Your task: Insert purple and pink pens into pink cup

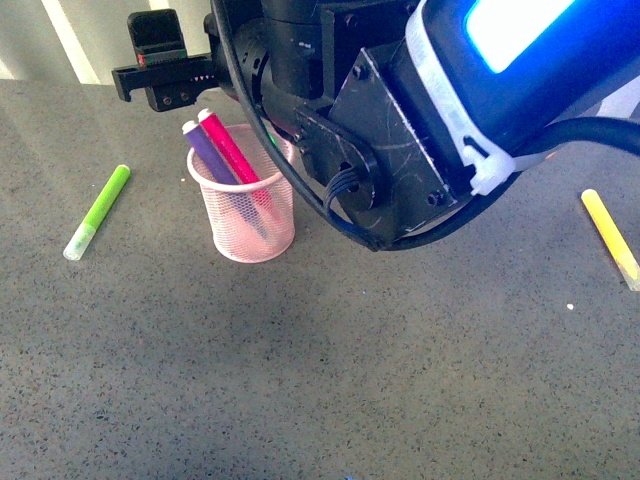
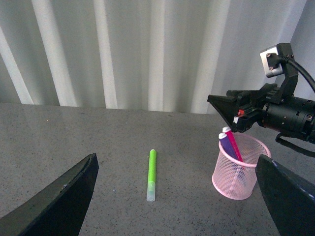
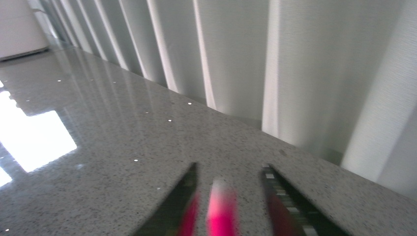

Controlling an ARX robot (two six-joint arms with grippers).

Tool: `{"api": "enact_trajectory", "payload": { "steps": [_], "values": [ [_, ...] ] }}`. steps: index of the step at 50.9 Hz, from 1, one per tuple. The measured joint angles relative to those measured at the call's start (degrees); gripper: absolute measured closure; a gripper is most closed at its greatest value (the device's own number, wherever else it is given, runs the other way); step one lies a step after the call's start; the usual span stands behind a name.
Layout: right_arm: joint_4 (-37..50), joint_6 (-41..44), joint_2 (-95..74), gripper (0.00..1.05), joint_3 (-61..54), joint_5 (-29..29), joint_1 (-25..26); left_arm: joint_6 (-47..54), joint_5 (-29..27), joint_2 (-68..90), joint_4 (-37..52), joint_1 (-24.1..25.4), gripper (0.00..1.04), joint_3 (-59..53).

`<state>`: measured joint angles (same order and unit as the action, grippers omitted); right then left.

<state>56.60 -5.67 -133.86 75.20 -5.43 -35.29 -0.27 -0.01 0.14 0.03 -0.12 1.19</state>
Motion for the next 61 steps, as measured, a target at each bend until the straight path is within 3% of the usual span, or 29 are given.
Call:
{"api": "enact_trajectory", "payload": {
  "steps": [8,17,25,35,43,49,53,61],
  "values": [
    [-0.57,0.07,5.22,0.05,-2.71,2.21,1.57,0.00,0.00,0.00,0.00,0.00,0.07,0.00],
    [-3.65,-0.70,14.23,0.07,-7.74,5.27,4.68,0.00,0.00,0.00,0.00,0.00,0.07,0.00],
    [-15.23,-4.33,30.82,0.07,-19.12,10.67,10.60,0.00,0.00,0.00,0.00,0.00,0.07,0.00],
    [-28.48,-3.45,53.29,0.07,-38.56,10.49,19.04,0.00,0.00,0.00,0.00,0.00,0.07,0.00],
    [-29.38,-1.77,59.78,0.07,-41.86,9.99,20.02,0.00,0.04,-0.02,0.00,0.00,0.07,0.00],
    [-13.33,2.78,58.88,0.24,-48.17,18.45,19.98,0.00,0.00,-0.04,0.00,0.00,0.07,0.00],
    [-7.98,4.31,61.05,0.36,-52.48,18.14,21.33,0.00,-0.17,-0.04,0.00,0.00,0.07,0.00],
    [-6.97,5.42,66.99,0.61,-58.31,16.13,24.39,0.00,0.02,-0.07,0.00,0.00,0.07,0.00]
  ]
}}
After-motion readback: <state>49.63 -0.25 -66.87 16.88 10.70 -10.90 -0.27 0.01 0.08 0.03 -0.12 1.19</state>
